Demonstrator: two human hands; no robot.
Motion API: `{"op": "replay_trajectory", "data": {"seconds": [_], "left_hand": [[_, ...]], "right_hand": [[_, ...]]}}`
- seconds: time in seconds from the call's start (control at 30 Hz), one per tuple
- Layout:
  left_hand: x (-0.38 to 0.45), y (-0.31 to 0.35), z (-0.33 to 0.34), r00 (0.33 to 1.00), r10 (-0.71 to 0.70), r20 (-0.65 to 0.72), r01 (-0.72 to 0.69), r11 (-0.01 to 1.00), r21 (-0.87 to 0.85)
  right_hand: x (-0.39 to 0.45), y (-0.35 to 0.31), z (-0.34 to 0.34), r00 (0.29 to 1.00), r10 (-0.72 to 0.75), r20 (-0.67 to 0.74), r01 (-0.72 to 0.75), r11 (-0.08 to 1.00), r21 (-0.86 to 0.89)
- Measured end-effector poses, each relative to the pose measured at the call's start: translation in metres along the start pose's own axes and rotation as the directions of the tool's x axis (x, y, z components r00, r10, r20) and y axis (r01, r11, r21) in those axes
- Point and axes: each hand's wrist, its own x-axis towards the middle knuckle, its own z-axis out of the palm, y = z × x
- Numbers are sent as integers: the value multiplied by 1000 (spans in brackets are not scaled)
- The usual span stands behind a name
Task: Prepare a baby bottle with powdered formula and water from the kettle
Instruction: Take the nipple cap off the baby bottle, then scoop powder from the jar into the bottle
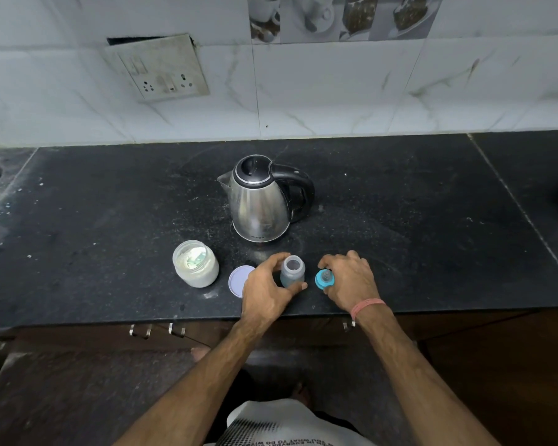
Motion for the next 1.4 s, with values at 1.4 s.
{"op": "replay_trajectory", "data": {"seconds": [1.4], "left_hand": [[-9, -61, -139, 908, -99, -407, 48, 990, -135]], "right_hand": [[62, -218, -31, 868, -495, 26, 486, 860, 158]]}}
